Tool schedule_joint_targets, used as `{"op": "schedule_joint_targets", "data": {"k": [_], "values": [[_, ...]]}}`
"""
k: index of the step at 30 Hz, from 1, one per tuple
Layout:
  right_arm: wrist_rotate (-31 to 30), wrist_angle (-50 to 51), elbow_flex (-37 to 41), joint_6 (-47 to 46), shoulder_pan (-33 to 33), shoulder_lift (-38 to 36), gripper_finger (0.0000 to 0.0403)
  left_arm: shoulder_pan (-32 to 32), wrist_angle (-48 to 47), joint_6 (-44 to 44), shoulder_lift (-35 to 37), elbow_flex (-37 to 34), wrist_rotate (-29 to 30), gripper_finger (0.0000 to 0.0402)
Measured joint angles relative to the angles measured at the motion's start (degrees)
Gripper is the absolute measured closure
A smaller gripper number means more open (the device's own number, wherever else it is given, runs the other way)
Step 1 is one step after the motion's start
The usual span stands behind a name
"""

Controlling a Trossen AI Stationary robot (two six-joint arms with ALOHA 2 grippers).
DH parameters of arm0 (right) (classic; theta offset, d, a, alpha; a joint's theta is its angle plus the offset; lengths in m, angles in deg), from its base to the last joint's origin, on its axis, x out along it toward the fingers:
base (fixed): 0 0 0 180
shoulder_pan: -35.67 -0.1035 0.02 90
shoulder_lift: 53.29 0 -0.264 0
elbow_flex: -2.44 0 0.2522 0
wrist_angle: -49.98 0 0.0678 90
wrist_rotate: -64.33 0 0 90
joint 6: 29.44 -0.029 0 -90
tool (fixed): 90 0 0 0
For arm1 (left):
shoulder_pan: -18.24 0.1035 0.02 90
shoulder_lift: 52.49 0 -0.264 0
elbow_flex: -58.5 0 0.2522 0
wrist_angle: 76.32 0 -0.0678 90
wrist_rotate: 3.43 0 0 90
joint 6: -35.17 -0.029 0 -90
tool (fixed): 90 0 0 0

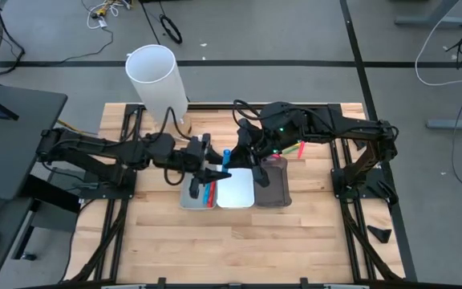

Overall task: Pick & Place Markers
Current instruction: Put the bottom blue marker into the gray bin

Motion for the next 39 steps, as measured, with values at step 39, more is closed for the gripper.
{"op": "schedule_joint_targets", "data": {"k": [39], "values": [[0.21,28.87,0.07,16.4,9.44,-3.23,0.0195,-4.55,-17.97,53.3,0.17,-0.07,15.98,0.0329]]}}
